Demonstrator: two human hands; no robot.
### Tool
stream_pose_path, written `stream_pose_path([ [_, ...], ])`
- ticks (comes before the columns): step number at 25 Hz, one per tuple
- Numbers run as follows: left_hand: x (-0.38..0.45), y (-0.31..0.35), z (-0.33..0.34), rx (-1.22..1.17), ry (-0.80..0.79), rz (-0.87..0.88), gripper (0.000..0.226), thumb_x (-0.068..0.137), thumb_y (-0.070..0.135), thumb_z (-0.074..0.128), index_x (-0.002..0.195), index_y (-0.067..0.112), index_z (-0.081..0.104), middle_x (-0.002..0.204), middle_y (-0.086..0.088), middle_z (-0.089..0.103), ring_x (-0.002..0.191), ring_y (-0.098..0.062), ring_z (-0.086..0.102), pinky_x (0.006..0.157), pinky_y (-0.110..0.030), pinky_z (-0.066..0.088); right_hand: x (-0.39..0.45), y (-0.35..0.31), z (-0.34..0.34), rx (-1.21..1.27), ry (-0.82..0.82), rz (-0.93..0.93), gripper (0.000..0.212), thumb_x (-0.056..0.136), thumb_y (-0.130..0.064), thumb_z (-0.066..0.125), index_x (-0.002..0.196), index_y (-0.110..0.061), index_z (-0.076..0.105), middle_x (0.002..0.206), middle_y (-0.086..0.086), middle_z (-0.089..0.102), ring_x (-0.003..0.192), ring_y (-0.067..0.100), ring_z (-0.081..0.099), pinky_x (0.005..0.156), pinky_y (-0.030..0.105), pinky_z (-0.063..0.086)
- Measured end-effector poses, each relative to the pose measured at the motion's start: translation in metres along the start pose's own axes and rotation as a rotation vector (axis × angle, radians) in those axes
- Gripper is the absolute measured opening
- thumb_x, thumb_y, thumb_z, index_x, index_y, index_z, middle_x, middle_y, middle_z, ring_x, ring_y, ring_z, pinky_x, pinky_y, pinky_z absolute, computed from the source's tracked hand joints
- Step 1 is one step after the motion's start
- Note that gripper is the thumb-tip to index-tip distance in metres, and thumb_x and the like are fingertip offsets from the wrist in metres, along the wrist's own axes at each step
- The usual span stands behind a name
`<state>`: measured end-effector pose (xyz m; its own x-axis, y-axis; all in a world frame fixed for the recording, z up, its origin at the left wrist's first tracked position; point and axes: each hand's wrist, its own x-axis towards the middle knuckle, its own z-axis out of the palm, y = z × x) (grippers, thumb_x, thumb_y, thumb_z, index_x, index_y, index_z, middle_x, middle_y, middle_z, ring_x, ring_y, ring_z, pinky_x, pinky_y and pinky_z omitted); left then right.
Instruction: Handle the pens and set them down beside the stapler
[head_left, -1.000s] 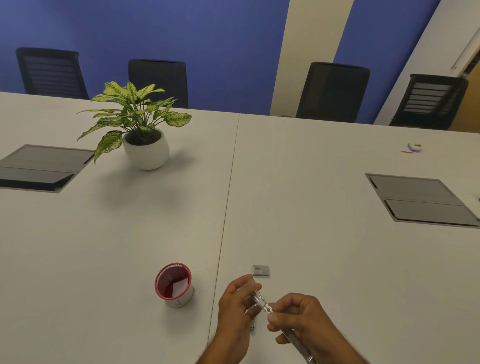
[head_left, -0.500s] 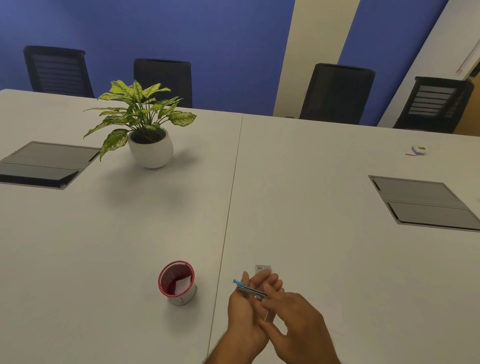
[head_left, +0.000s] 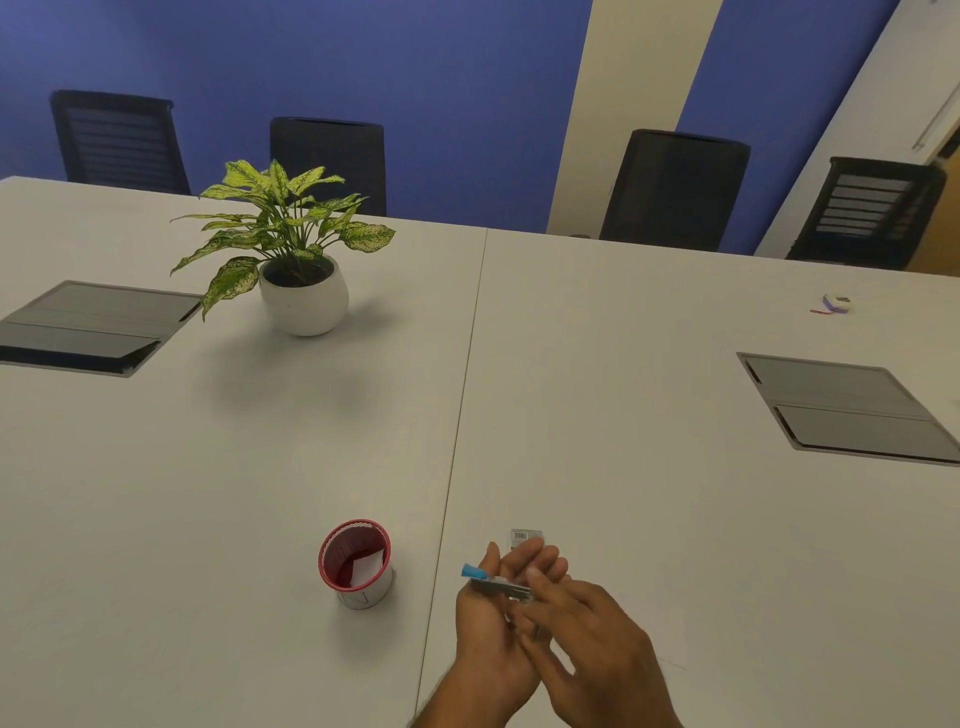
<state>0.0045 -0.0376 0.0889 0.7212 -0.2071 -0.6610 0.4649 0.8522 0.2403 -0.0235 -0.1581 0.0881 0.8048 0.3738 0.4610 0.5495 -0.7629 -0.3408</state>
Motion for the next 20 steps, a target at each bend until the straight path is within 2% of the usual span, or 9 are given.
stream_pose_path([
  [3, 0.0, 0.001, -0.005, -0.048, 0.015, 0.024, 0.049, 0.097, 0.037, 0.046, 0.106, -0.005, 0.07, 0.108, -0.024, 0.072, 0.092, -0.035, 0.072, 0.089, -0.045, 0.053, 0.006, -0.006, -0.006, 0.479, 0.008, 0.517, 0.031, 0.06, -0.027, 0.089, 0.084, -0.035, 0.071, 0.098, -0.02, 0.076, 0.074, 0.004, 0.069, 0.067, 0.019, 0.059],
  [5, 0.003, 0.002, -0.012, -0.086, 0.026, 0.045, 0.049, 0.098, 0.036, 0.045, 0.111, -0.007, 0.066, 0.113, -0.027, 0.07, 0.106, -0.039, 0.066, 0.1, -0.049, 0.048, 0.011, -0.002, -0.006, 0.865, 0.04, 0.843, 0.031, 0.062, -0.015, 0.089, 0.085, -0.024, 0.071, 0.089, -0.002, 0.078, 0.068, 0.018, 0.071, 0.063, 0.038, 0.061],
  [8, 0.008, 0.007, -0.025, -0.134, 0.048, 0.08, 0.051, 0.097, 0.036, 0.045, 0.113, -0.008, 0.064, 0.114, -0.028, 0.069, 0.112, -0.039, 0.063, 0.097, -0.048, 0.051, 0.014, 0.005, -0.009, 1.047, 0.045, 1.068, 0.023, 0.074, -0.004, 0.081, 0.093, -0.005, 0.07, 0.078, 0.017, 0.076, 0.065, 0.031, 0.069, 0.057, 0.04, 0.059],
  [10, 0.011, 0.014, -0.035, -0.151, 0.046, 0.113, 0.047, 0.095, 0.036, 0.049, 0.108, -0.004, 0.068, 0.104, -0.022, 0.074, 0.1, -0.035, 0.067, 0.083, -0.045, 0.057, 0.008, 0.012, -0.004, 1.031, 0.038, 1.134, 0.023, 0.071, -0.002, 0.081, 0.092, -0.004, 0.071, 0.075, 0.02, 0.075, 0.061, 0.028, 0.068, 0.053, 0.036, 0.057],
  [11, 0.013, 0.019, -0.039, -0.125, 0.059, 0.136, 0.042, 0.093, 0.036, 0.051, 0.103, -0.001, 0.069, 0.093, -0.017, 0.075, 0.084, -0.029, 0.068, 0.07, -0.039, 0.057, 0.003, 0.018, 0.001, 1.0, 0.03, 1.164, 0.026, 0.068, 0.002, 0.083, 0.091, -0.005, 0.072, 0.076, 0.021, 0.075, 0.059, 0.026, 0.067, 0.051, 0.035, 0.056],
  [13, 0.015, 0.032, -0.045, -0.002, 0.127, 0.174, 0.032, 0.091, 0.033, 0.055, 0.09, 0.004, 0.069, 0.06, -0.005, 0.063, 0.044, -0.013, 0.05, 0.04, -0.022, 0.04, -0.008, 0.031, 0.014, 0.858, 0.012, 1.228, 0.032, 0.064, 0.008, 0.083, 0.089, -0.009, 0.074, 0.08, 0.018, 0.075, 0.055, 0.026, 0.068, 0.05, 0.034, 0.056],
  [15, 0.016, 0.052, -0.048, 0.299, 0.219, 0.246, 0.029, 0.091, 0.028, 0.057, 0.074, 0.006, 0.062, 0.043, 0.001, 0.039, 0.032, -0.009, 0.024, 0.035, -0.015, 0.019, -0.017, 0.042, 0.028, 0.676, -0.011, 1.257, 0.031, 0.064, 0.006, 0.079, 0.086, -0.015, 0.076, 0.08, 0.01, 0.075, 0.053, 0.026, 0.069, 0.052, 0.036, 0.06],
  [16, 0.016, 0.064, -0.049, 0.534, 0.268, 0.298, 0.031, 0.091, 0.027, 0.058, 0.067, 0.007, 0.06, 0.042, 0.003, 0.033, 0.033, -0.01, 0.021, 0.038, -0.017, 0.017, -0.02, 0.046, 0.035, 0.594, -0.026, 1.25, 0.03, 0.065, 0.004, 0.077, 0.083, -0.02, 0.076, 0.079, 0.007, 0.074, 0.053, 0.026, 0.07, 0.053, 0.037, 0.061],
  [20, 0.02, 0.115, -0.053, 1.568, 0.42, 0.576, 0.045, 0.089, 0.026, 0.055, 0.047, 0.016, 0.046, 0.037, 0.004, 0.036, 0.041, -0.012, 0.032, 0.049, -0.025, 0.027, -0.031, 0.067, 0.066, 0.281, -0.136, 1.156, 0.033, 0.062, -0.009, 0.076, 0.066, -0.04, 0.064, 0.071, -0.002, 0.067, 0.062, 0.022, 0.067, 0.074, 0.041, 0.057],
])
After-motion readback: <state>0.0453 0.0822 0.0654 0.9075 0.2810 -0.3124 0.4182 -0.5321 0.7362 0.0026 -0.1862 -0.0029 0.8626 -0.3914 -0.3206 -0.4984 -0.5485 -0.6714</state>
